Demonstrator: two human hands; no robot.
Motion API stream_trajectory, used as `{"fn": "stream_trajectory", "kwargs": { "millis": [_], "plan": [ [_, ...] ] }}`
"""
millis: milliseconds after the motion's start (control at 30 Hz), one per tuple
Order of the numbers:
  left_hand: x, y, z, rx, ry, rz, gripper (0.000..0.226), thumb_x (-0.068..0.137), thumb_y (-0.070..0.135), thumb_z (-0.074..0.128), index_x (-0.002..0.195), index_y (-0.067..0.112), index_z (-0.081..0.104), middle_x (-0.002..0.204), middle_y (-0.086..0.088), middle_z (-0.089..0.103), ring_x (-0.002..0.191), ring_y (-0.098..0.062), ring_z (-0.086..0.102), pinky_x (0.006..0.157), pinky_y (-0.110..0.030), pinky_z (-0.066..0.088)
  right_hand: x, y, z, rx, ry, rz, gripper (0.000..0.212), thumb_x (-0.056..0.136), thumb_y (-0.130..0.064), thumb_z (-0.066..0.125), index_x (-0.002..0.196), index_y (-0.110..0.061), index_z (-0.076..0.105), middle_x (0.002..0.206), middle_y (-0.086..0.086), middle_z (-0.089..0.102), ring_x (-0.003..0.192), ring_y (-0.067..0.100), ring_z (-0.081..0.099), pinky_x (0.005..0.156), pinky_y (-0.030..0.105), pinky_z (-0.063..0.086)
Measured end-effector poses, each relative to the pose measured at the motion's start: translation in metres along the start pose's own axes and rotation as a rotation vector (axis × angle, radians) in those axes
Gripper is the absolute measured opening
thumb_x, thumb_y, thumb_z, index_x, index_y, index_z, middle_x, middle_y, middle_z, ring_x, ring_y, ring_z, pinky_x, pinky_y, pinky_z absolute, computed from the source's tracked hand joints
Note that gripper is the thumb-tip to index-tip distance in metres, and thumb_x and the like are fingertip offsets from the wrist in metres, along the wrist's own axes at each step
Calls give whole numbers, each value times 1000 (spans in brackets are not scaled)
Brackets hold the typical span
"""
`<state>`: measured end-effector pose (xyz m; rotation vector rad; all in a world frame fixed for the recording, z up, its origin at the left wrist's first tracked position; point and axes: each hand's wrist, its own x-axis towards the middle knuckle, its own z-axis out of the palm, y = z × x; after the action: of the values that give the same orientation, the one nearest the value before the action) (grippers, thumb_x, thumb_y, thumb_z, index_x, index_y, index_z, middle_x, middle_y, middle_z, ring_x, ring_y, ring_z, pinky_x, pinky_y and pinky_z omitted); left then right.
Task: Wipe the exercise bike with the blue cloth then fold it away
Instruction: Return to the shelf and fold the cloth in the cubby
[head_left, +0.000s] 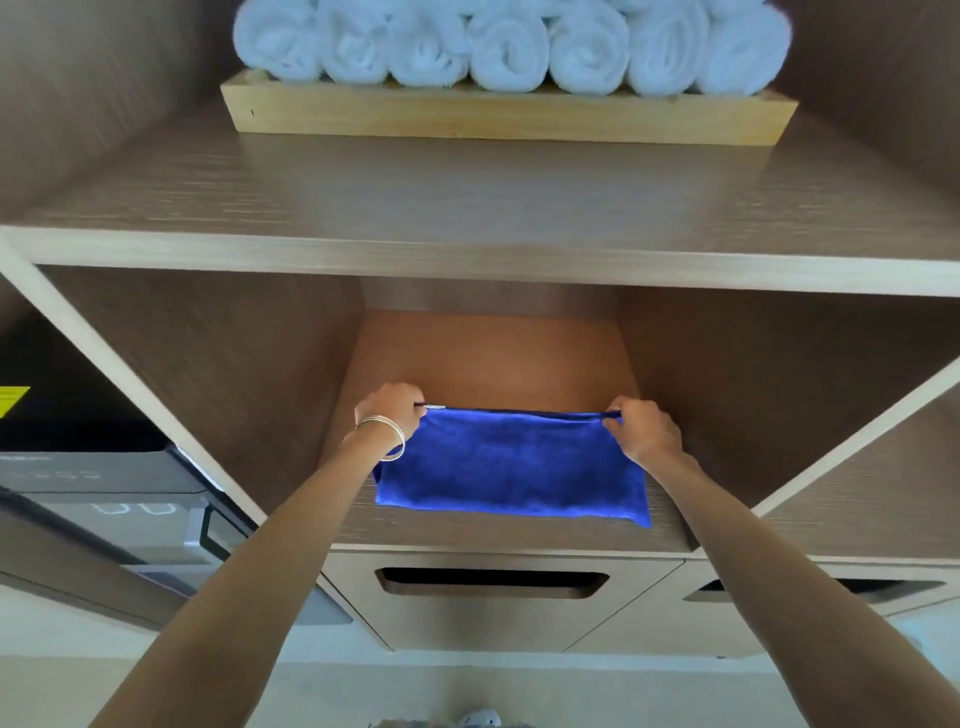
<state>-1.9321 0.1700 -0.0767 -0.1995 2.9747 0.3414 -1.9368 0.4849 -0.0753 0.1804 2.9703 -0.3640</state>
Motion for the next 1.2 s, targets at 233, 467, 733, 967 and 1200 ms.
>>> {"fn": "stream_trajectory", "kwargs": {
  "millis": [233,467,733,967,1200],
  "plan": [
    [2,3,9,-55,124,3,18,95,18,47,103,19,63,112,-6,62,105,-28,54,78,-34,44,3,-12,-4,-25,77,44,26,99,-20,40,119,-9,54,122,15,56,107,37,57,83,41,48],
    [-50,10,46,59,61,334,52,95,42,38,143,24,30,153,1,28,142,-20,22,118,-41,14,-53,-8,39,5,191,-442,48,94,-28,51,138,-11,44,147,14,39,136,31,36,112,43,30],
    [-66,11,70,166,-32,319,59,96,53,22,148,33,1,159,7,-2,147,-18,-6,118,-45,-6,-61,1,71,-217,31,-384,57,97,-50,27,149,-28,13,159,0,9,147,20,2,119,38,2],
    [-83,-15,75,107,55,347,54,97,49,26,147,36,9,159,9,7,147,-15,1,119,-40,-2,-70,2,66,-238,-14,-346,58,96,-53,26,148,-33,11,159,-5,8,147,17,1,117,37,12],
    [-58,-36,53,186,-61,312,49,98,50,19,143,47,2,158,14,-4,145,-14,-14,117,-48,-5,-110,-15,55,-220,44,-350,52,93,-51,38,142,-31,37,148,-3,38,128,25,36,99,37,39]
  ]
}}
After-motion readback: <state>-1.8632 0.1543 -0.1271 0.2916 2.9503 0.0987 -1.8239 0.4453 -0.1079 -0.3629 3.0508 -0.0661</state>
